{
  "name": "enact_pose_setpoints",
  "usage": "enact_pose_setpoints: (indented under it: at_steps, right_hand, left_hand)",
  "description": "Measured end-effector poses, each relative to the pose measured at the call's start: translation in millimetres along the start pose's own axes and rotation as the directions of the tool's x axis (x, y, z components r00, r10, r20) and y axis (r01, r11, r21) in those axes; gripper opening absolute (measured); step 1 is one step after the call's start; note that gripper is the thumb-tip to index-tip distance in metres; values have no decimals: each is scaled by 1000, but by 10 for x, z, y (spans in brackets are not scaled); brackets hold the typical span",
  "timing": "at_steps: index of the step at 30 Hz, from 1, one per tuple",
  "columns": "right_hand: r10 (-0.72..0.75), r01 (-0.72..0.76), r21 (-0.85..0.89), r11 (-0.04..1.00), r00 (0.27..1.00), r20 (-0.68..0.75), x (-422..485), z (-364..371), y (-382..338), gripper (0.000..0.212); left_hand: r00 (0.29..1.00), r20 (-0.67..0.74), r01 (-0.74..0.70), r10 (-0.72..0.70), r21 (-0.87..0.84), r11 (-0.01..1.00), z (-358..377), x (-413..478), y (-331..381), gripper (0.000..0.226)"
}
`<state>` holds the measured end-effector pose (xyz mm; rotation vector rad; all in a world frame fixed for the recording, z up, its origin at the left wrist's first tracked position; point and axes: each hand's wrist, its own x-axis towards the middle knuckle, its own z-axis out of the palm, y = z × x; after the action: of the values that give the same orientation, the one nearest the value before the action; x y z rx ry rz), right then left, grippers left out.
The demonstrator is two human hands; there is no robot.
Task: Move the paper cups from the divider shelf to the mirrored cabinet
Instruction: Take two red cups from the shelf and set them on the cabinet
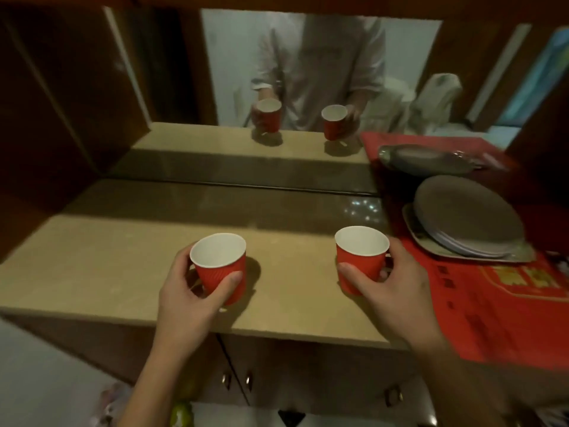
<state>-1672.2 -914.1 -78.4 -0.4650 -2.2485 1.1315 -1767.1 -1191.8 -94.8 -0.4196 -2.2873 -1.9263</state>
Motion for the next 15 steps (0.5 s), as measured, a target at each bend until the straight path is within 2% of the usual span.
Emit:
enact_pose_setpoints:
  at_steps: [6, 11, 15]
  right_hand:
    - [72, -73, -7, 997, 992, -108, 115, -174, 300, 64]
    - [118, -114, 45, 992, 988, -101, 292, -159, 377, 75]
    - [116, -114, 32, 993, 990, -85, 400, -95, 371, 74]
  left_hand:
    - [994, 111, 4, -7, 27, 1000, 492, 295, -17, 65]
    - [986, 164, -5, 0, 29, 1000, 740, 480, -3, 69]
    - [981, 196, 2, -14, 64, 998, 915, 589, 19, 73]
